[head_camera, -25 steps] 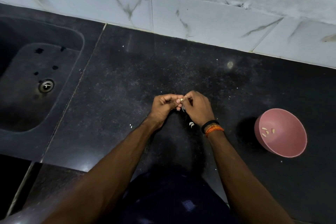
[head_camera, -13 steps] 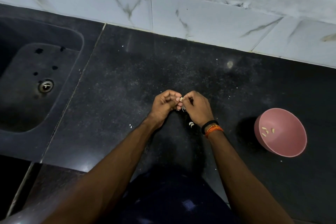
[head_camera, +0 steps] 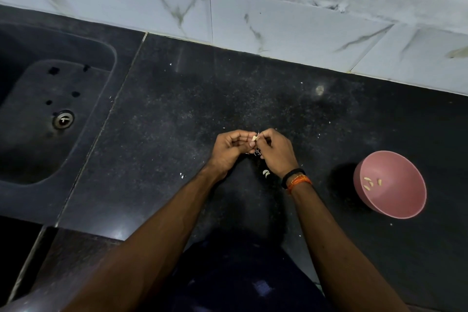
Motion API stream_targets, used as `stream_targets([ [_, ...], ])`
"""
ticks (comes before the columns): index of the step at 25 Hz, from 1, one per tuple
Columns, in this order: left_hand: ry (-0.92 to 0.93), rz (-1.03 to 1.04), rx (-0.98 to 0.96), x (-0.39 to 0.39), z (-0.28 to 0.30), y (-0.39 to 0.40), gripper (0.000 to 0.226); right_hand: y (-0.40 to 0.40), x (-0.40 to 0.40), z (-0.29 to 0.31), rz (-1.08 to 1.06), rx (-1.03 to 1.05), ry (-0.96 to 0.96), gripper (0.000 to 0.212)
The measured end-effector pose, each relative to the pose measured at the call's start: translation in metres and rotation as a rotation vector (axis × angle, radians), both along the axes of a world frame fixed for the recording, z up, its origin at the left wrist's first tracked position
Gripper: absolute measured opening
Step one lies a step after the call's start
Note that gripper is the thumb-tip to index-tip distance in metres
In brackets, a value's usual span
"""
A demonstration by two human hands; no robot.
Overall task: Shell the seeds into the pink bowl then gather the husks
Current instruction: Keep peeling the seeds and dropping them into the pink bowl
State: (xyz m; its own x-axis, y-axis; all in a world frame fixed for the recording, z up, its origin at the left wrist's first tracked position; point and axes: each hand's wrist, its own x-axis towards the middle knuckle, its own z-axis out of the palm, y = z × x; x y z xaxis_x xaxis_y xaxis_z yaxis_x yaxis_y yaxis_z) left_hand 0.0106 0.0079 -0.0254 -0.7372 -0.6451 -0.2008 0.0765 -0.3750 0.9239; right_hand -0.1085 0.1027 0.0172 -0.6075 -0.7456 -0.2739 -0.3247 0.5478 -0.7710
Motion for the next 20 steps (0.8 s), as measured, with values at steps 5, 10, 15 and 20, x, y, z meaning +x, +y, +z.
stream_targets([
  [5, 0.016, -0.025, 0.040, 0.002, 0.002, -0.002, 0.019, 0.000, 0.000, 0.001, 0.013, -0.008, -0.009, 0.013],
  [10, 0.044, 0.021, 0.101, 0.005, 0.003, -0.005, 0.020, 0.002, -0.003, -0.001, 0.006, 0.017, 0.060, 0.011],
  [15, 0.059, 0.040, 0.091, 0.004, 0.003, -0.003, 0.021, 0.005, -0.011, 0.002, 0.023, -0.050, 0.040, 0.010],
  [20, 0.068, 0.057, 0.098, 0.003, 0.004, -0.001, 0.021, 0.004, -0.010, 0.007, 0.032, -0.114, 0.048, 0.011],
])
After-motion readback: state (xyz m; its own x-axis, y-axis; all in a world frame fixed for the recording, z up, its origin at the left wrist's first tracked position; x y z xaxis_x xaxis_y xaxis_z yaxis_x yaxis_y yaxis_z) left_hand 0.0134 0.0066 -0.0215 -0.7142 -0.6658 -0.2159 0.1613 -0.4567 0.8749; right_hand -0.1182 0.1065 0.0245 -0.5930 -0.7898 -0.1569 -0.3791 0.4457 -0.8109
